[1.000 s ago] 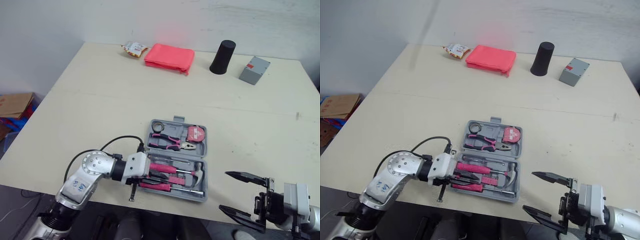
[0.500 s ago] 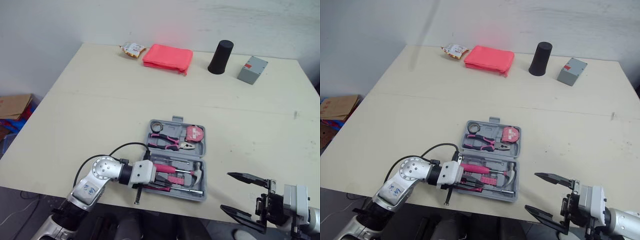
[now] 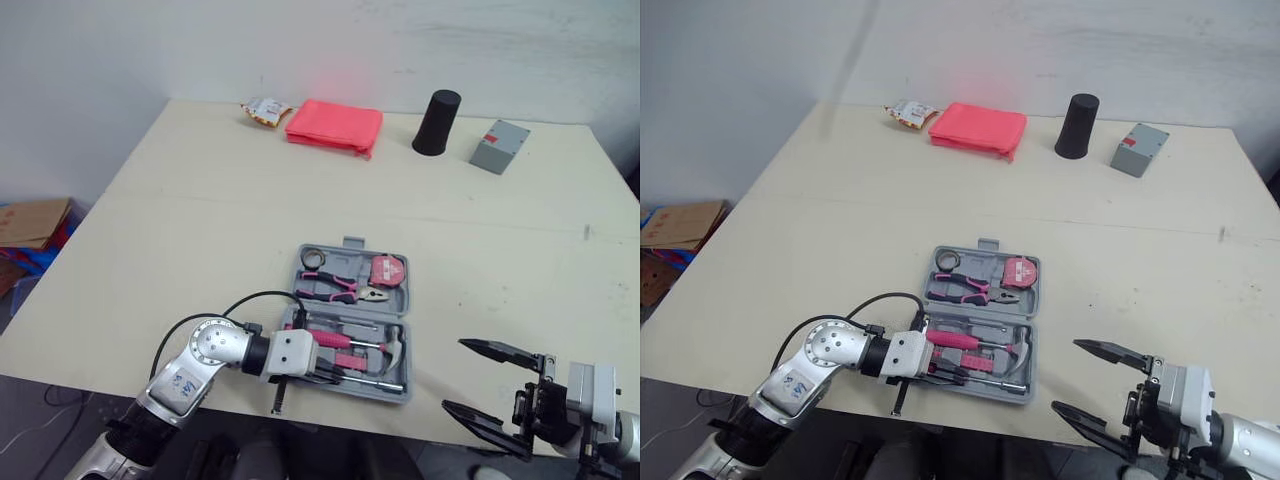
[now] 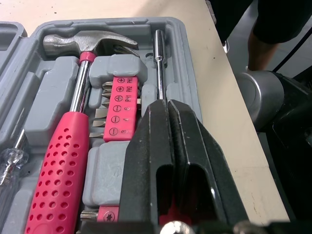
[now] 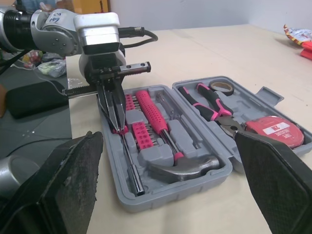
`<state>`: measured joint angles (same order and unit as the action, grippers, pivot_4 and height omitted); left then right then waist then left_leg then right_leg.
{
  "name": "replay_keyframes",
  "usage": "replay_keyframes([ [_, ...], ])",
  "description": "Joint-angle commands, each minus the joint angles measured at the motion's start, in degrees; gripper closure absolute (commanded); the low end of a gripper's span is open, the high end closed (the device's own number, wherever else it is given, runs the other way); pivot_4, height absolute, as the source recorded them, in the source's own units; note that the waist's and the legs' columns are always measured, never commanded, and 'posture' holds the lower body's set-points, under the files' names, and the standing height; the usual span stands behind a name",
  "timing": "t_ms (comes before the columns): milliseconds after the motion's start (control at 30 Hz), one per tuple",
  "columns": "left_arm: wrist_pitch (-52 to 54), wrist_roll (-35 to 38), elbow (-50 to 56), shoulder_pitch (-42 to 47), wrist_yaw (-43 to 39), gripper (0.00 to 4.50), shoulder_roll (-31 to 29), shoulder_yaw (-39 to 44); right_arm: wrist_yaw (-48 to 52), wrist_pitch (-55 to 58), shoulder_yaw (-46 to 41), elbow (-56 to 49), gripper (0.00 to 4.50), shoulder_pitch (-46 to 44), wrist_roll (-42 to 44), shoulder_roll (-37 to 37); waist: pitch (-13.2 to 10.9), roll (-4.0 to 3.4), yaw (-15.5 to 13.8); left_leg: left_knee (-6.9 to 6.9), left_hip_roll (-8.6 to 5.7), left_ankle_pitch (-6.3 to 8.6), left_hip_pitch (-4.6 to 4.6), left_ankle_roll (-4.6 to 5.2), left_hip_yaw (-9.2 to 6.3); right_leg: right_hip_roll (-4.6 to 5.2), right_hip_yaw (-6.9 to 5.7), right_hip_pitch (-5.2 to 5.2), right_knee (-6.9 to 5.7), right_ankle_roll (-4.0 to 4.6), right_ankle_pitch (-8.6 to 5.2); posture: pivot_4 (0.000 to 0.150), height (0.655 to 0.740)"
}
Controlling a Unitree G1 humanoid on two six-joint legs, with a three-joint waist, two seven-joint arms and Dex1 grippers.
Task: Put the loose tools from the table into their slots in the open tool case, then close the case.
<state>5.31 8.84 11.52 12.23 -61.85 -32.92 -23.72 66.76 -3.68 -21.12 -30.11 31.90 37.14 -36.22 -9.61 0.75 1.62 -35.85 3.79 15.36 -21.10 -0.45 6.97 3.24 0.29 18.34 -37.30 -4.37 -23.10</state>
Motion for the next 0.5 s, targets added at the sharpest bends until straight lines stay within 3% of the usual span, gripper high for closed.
replay_keyframes([
  [33,9.6,-5.1,-6.6,-2.4,5.0,4.48,-0.1,-1.7,-0.8,0.1,-0.8,-2.4,0.00,-0.6,0.6,-0.6,0.3,0.04,-0.1,0.02,0.00,0.00,0.01,0.00,0.00,0.02,-0.01,-0.01,0.03,0.00,0.00,0.150,0.7400],
  [133,8.2,-4.8,-6.7,-2.4,4.1,4.48,0.0,-1.9,-1.4,0.4,-1.1,-2.1,0.00,-1.0,0.5,-0.6,0.4,0.03,-0.1,0.19,-0.04,0.13,0.30,-0.04,-0.04,0.12,-0.08,-0.66,0.42,-0.01,0.01,0.150,0.7400],
  [200,3.9,-1.8,-5.5,-2.6,2.9,4.48,0.8,0.2,-3.2,1.6,-1.8,-2.0,0.00,-1.9,1.6,-0.4,0.5,0.10,-0.1,0.55,-0.06,0.19,0.67,-0.12,-0.03,0.18,-0.07,-1.07,0.89,0.92,-0.36,0.150,0.7400],
  [267,3.7,7.9,-1.5,-2.4,2.7,4.48,3.0,7.7,-9.4,7.7,-2.8,-2.4,0.00,-3.0,-0.1,-1.9,0.6,-0.04,0.0,0.67,-0.07,0.17,0.63,-0.09,0.02,0.20,-0.10,-1.07,1.14,0.97,-0.37,0.150,0.7400],
  [333,5.7,14.5,1.5,-1.8,3.1,4.48,4.1,13.1,-16.4,14.5,-3.3,-2.6,0.00,-3.8,-3.8,-3.9,0.4,-0.17,0.2,0.66,-0.10,0.14,0.50,-0.05,0.08,0.24,-0.09,-0.82,1.07,0.85,-0.29,0.150,0.7400],
  [367,7.6,17.2,3.2,-1.5,2.5,4.48,2.9,15.4,-18.6,16.4,-3.1,-2.2,0.00,-4.7,-5.1,-4.5,0.3,0.13,0.0,0.65,-0.10,0.09,0.50,-0.06,0.07,0.24,-0.10,-0.70,1.02,0.69,-0.19,0.150,0.7400],
  [400,8.7,18.4,4.1,-1.4,1.5,4.48,1.3,17.1,-18.8,16.7,-2.5,-2.0,0.00,-5.4,-5.5,-4.8,0.3,0.21,0.0,0.65,-0.09,-0.17,0.10,0.15,-0.12,0.19,-0.31,-0.18,0.99,0.02,0.27,0.150,0.7400],
  [433,9.9,19.3,4.4,-1.4,0.7,4.48,-0.5,18.9,-18.5,17.0,-1.9,-1.8,0.00,-6.0,-5.8,-5.3,0.3,0.26,0.0,0.65,-0.10,-0.18,-0.31,0.12,-0.10,0.19,-0.30,0.22,0.91,0.00,0.28,0.150,0.7400],
  [500,9.4,18.4,1.6,-1.5,0.2,4.50,-3.5,21.7,-17.8,17.1,-0.2,-0.8,0.52,-7.5,-7.1,-5.7,0.3,0.22,0.0,0.67,-0.10,-0.13,-0.46,0.00,-0.10,0.12,-0.30,0.38,0.93,0.00,0.20,0.150,0.7400],
])
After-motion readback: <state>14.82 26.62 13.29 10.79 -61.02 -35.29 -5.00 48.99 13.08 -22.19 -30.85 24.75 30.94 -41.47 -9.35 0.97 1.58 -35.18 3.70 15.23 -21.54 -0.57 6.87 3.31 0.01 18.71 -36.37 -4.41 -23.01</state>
